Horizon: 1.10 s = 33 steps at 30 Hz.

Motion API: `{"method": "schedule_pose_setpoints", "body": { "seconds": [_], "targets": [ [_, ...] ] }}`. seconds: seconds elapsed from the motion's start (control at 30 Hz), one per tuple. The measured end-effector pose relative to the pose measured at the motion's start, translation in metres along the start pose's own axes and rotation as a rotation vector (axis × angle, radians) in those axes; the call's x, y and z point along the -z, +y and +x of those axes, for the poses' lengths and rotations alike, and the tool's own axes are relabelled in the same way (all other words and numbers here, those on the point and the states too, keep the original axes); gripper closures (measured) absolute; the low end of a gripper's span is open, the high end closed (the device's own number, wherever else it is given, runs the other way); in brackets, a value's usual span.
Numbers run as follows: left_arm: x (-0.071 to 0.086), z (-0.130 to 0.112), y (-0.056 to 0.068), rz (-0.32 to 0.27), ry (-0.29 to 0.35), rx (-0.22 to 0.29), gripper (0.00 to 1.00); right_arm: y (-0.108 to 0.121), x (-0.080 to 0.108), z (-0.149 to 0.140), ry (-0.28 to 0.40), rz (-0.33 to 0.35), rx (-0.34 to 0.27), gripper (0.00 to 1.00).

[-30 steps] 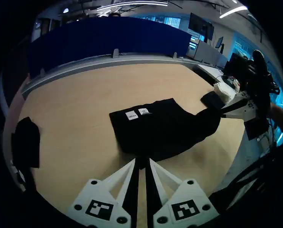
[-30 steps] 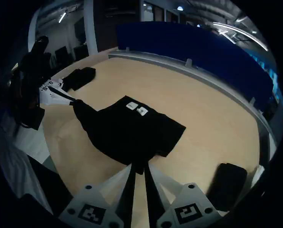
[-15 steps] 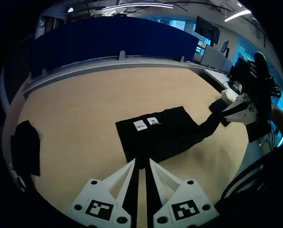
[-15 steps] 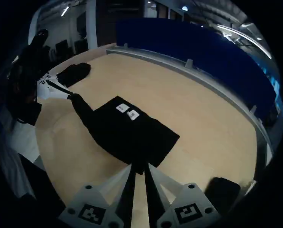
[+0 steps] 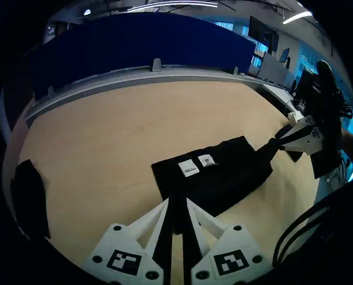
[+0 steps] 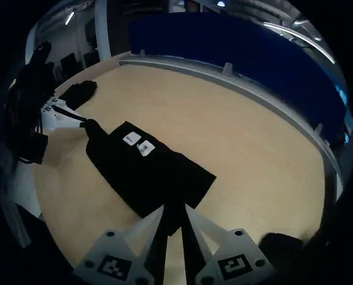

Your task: Fold towel

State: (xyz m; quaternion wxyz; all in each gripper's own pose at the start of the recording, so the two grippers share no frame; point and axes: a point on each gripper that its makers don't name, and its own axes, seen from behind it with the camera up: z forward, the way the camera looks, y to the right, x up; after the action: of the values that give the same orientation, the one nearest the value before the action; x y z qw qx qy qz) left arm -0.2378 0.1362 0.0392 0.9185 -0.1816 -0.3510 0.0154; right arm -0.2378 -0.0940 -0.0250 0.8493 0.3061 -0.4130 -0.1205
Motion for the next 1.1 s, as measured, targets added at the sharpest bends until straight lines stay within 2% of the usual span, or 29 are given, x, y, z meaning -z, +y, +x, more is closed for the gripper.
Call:
{"method": "schedule_pose_setpoints", "body": {
  "seconds": [0.3,0.7,0.97,1.1],
  "targets": [
    [-0.020,-0.005,-0.006,0.002,-0.018,-0.003,0.89,0.008,-0.022,-0.009,-0.025,-0.008,-0.036,0.84],
    [-0.049,-0.006,-0.020,0.034,-0.026,-0.006,0.89,0.019,-0.053,-0.012,-0.038,-0.038,-0.081,0.83],
    [-0.061,-0.004,-0.029,0.057,-0.027,-0.032,0.88,0.028,-0.063,-0.011,-0.045,-0.077,-0.074,0.79],
    [-0.065,-0.002,-0.032,0.065,-0.028,-0.026,0.87,0.032,-0.066,-0.007,-0.036,-0.094,-0.076,0.69]
  ]
}}
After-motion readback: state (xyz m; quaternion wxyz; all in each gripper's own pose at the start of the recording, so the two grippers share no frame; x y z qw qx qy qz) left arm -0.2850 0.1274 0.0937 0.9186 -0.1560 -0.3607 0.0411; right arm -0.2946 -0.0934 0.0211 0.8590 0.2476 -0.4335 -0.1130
